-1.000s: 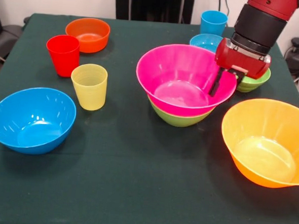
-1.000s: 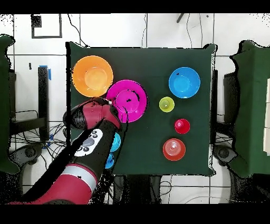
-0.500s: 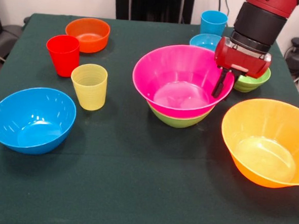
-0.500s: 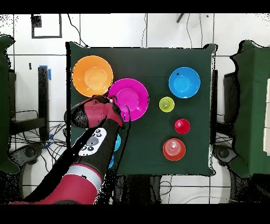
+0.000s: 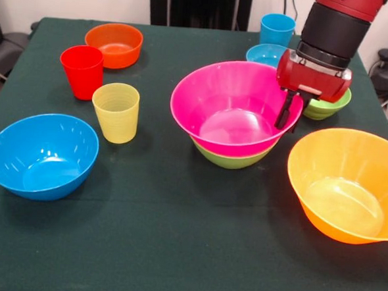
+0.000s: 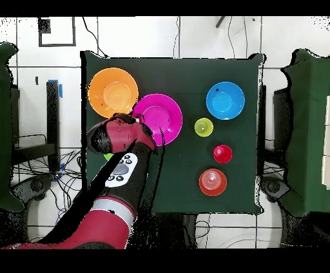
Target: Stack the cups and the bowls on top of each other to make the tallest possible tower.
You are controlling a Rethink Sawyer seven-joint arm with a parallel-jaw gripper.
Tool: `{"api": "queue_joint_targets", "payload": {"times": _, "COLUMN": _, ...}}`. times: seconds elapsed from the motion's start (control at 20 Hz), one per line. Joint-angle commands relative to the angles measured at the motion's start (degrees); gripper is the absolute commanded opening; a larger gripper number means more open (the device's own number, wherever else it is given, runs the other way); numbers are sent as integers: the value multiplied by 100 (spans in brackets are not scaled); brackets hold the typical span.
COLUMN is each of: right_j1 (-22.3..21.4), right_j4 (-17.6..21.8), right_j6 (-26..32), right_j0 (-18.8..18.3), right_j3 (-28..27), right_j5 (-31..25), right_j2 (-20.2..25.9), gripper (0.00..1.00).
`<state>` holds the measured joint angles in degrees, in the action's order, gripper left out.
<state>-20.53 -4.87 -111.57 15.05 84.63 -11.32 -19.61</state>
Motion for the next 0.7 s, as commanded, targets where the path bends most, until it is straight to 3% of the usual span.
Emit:
{"api": "queue_joint_targets", "payload": {"times": 0.05, "right_j1": 508, "right_j4": 573, "right_j6": -57, "right_j0": -130, "right_j3": 193, "right_j5": 82, "right_j2": 849, "gripper": 0}}
{"api": "queue_joint_targets", "payload": {"times": 0.7, "right_j1": 748, "right_j4": 1153, "right_j6": -60, "right_j0": -129, "right_j3": -92, "right_j5": 476, "right_j2": 588, "gripper": 0}}
